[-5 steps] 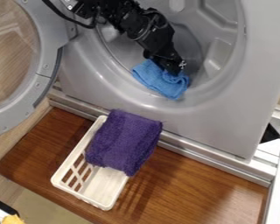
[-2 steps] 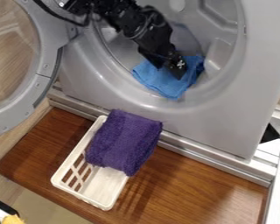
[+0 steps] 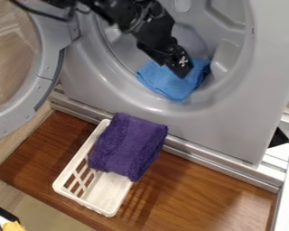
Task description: Took the blue cloth from the box and put it inside the washing machine.
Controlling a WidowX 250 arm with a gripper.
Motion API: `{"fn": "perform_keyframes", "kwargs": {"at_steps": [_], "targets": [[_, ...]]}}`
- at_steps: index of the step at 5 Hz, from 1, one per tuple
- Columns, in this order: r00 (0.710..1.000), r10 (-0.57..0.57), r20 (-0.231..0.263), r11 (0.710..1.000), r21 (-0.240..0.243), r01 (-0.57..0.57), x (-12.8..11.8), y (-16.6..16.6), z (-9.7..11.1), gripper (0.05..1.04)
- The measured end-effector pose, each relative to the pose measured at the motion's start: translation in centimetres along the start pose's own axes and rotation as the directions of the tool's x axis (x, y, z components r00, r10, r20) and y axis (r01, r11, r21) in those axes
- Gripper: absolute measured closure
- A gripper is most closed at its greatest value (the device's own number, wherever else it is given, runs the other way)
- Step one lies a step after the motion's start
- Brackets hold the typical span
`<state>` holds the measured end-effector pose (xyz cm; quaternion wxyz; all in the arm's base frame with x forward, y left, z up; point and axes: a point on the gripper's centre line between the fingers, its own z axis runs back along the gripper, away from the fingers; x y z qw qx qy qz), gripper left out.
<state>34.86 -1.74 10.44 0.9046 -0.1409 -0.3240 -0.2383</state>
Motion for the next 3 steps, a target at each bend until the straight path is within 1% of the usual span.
{"fn": "perform_keyframes", "kwargs": {"at_steps": [1,2,3], "targets": [[0.998,0.006,-0.063,1.0,0.002,-0.006,-3.0,-1.0,2.1,0.083],[0.956,-0.011,-0.293,0.999,0.044,0.025,-6.6,-1.5,3.6,0.083],[0.922,-0.038,-0.385,0.998,0.028,0.053,-9.0,-1.8,3.9,0.083]]}}
